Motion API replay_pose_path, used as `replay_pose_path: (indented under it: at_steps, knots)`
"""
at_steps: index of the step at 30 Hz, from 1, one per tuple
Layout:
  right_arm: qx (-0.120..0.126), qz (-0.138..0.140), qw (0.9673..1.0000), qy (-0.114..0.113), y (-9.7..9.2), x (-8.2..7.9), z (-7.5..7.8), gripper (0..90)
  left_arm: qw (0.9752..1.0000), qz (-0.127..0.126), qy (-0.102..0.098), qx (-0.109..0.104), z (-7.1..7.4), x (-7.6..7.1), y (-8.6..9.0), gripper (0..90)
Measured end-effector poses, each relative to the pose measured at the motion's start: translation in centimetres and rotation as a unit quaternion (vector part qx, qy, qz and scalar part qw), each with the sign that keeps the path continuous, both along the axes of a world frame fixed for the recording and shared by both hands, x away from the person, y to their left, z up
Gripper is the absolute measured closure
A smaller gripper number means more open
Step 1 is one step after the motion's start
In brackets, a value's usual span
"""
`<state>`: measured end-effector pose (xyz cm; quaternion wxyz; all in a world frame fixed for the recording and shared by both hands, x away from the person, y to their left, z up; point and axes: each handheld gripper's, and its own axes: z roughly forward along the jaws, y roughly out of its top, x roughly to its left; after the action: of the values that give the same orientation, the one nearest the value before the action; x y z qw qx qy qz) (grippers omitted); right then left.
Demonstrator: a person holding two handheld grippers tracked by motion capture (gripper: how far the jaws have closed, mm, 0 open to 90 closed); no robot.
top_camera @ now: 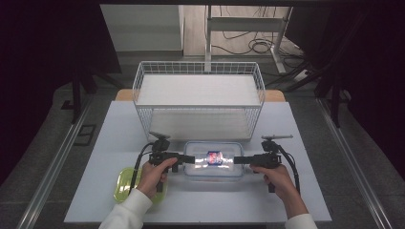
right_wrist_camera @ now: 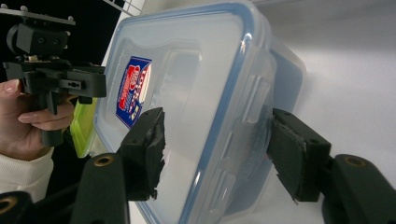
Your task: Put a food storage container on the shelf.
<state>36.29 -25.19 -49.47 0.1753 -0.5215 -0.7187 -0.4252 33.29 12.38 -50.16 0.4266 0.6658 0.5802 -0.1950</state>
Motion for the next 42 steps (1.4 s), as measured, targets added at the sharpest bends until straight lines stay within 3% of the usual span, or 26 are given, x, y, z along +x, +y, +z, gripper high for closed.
replay_pose_path:
  at_steps: [9,25,42]
  knots:
    - [0.003,-0.001,1.0000,-0.004,-0.4,-0.7,0.5,42.7,0.9996,-0.002,-0.011,-0.024,0.6,-0.9,0.6,49.9]
    - [0.006,-0.005,0.9999,-0.014,-0.6,-1.2,1.2,45.5,0.9994,-0.001,-0.020,-0.027,0.7,-1.5,0.6,51.7]
    - [0.009,0.006,0.9976,-0.068,0.0,-2.6,4.9,45.5,0.9976,-0.004,-0.067,-0.019,4.6,-3.4,1.2,51.7]
